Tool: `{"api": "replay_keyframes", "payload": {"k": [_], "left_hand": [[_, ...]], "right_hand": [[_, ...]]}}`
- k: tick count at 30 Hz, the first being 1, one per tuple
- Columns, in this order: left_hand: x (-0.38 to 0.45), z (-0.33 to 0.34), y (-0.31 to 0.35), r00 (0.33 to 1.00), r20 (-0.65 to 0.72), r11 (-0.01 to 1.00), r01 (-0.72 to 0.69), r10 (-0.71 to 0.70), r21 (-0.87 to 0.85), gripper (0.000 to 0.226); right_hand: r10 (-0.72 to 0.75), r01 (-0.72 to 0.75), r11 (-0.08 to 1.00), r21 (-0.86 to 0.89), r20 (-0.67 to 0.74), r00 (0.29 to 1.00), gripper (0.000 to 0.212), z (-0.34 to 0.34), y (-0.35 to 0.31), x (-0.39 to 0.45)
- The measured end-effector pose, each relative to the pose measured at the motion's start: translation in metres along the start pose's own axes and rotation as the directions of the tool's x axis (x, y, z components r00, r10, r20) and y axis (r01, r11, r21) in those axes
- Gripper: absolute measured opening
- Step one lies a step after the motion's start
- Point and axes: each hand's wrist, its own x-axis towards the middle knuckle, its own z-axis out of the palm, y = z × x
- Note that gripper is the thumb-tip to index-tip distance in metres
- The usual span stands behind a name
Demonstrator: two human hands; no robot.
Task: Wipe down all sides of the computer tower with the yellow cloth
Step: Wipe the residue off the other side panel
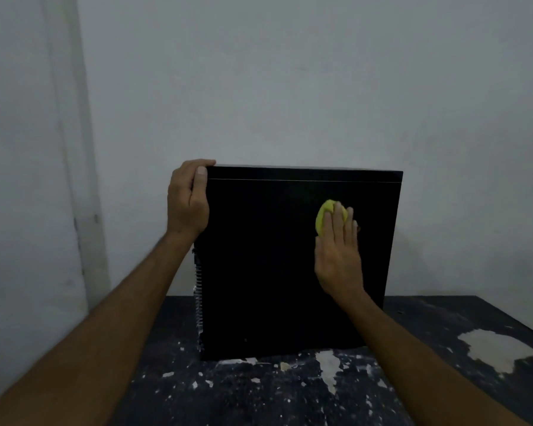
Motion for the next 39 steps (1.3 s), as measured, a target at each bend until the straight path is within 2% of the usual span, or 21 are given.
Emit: {"api": "replay_keyframes", "payload": {"k": [1, 3, 6, 8, 10, 12, 14, 16, 17, 19, 22, 24, 27, 30, 32, 34, 37, 39], "left_hand": [[0.000, 0.000, -0.001, 1.000, 0.004, 1.000, 0.010, -0.010, -0.016, 0.036], [0.002, -0.003, -0.002, 1.000, 0.020, 0.999, 0.022, -0.022, -0.041, 0.039], [0.002, -0.006, -0.001, 0.999, 0.036, 0.999, 0.022, -0.020, -0.043, 0.041], [0.001, -0.005, 0.001, 0.999, 0.037, 1.000, 0.015, -0.014, -0.014, 0.042], [-0.001, -0.004, 0.001, 0.999, 0.033, 1.000, -0.007, 0.007, 0.013, 0.042], [-0.004, -0.002, 0.001, 0.998, 0.027, 0.997, -0.053, 0.052, 0.048, 0.039], [-0.006, 0.003, 0.000, 0.995, 0.021, 0.991, -0.096, 0.094, 0.094, 0.035], [-0.011, 0.009, -0.001, 0.994, 0.000, 0.983, -0.112, 0.113, 0.145, 0.033], [-0.014, 0.012, -0.001, 0.993, -0.017, 0.979, -0.108, 0.113, 0.173, 0.033], [-0.018, 0.020, -0.002, 0.993, -0.053, 0.972, -0.094, 0.108, 0.216, 0.036], [-0.023, 0.029, -0.002, 0.990, -0.090, 0.962, -0.078, 0.105, 0.261, 0.039], [-0.024, 0.028, -0.003, 0.987, -0.104, 0.951, -0.087, 0.123, 0.295, 0.039], [-0.024, 0.030, -0.005, 0.983, -0.108, 0.950, -0.108, 0.145, 0.294, 0.039], [-0.024, 0.031, -0.004, 0.981, -0.107, 0.957, -0.130, 0.163, 0.258, 0.039], [-0.024, 0.030, -0.004, 0.981, -0.102, 0.961, -0.137, 0.166, 0.241, 0.040], [-0.024, 0.030, -0.003, 0.984, -0.089, 0.965, -0.130, 0.154, 0.226, 0.042], [-0.027, 0.028, -0.001, 0.989, -0.067, 0.969, -0.113, 0.130, 0.220, 0.044], [-0.026, 0.027, 0.000, 0.991, -0.057, 0.969, -0.108, 0.123, 0.220, 0.044]], "right_hand": [[0.069, -0.068, 0.996, 0.052, -0.020, 0.997, 0.068, 0.003, -0.019, 0.011], [0.089, -0.081, 0.989, 0.125, -0.065, 0.994, 0.071, 0.012, -0.060, 0.030], [-0.042, 0.051, 0.990, 0.133, -0.076, 0.996, 0.068, 0.025, -0.114, 0.046], [-0.194, 0.199, 0.970, 0.138, -0.047, 0.980, 0.067, 0.034, -0.143, 0.046], [-0.411, 0.406, 0.904, 0.136, 0.012, 0.911, 0.066, 0.046, -0.156, 0.032], [-0.617, 0.609, 0.786, 0.105, 0.077, 0.783, 0.064, 0.056, -0.146, 0.010], [-0.723, 0.725, 0.686, 0.058, 0.162, 0.671, 0.067, 0.054, -0.122, -0.005], [-0.740, 0.750, 0.661, 0.023, 0.184, 0.647, 0.066, 0.046, -0.095, -0.011], [-0.720, 0.726, 0.687, 0.020, 0.154, 0.677, 0.065, 0.042, -0.081, -0.010], [-0.619, 0.621, 0.784, 0.006, 0.074, 0.782, 0.066, 0.031, -0.051, -0.006], [-0.359, 0.359, 0.933, -0.036, 0.014, 0.933, 0.068, 0.012, -0.003, 0.005], [-0.163, 0.163, 0.986, -0.038, -0.002, 0.987, 0.064, 0.000, 0.024, 0.009], [0.166, -0.166, 0.986, 0.014, -0.030, 0.986, 0.060, -0.005, 0.059, -0.009], [0.477, -0.471, 0.872, 0.133, -0.014, 0.879, 0.066, 0.006, 0.063, -0.058], [0.479, -0.484, 0.866, 0.127, 0.071, 0.875, 0.069, 0.020, 0.050, -0.098], [0.378, -0.389, 0.918, 0.070, 0.138, 0.916, 0.068, 0.031, 0.037, -0.126], [0.342, -0.360, 0.926, 0.117, 0.145, 0.928, 0.062, 0.031, 0.009, -0.112], [0.221, -0.244, 0.960, 0.134, 0.167, 0.961, 0.062, 0.031, -0.019, -0.089]]}}
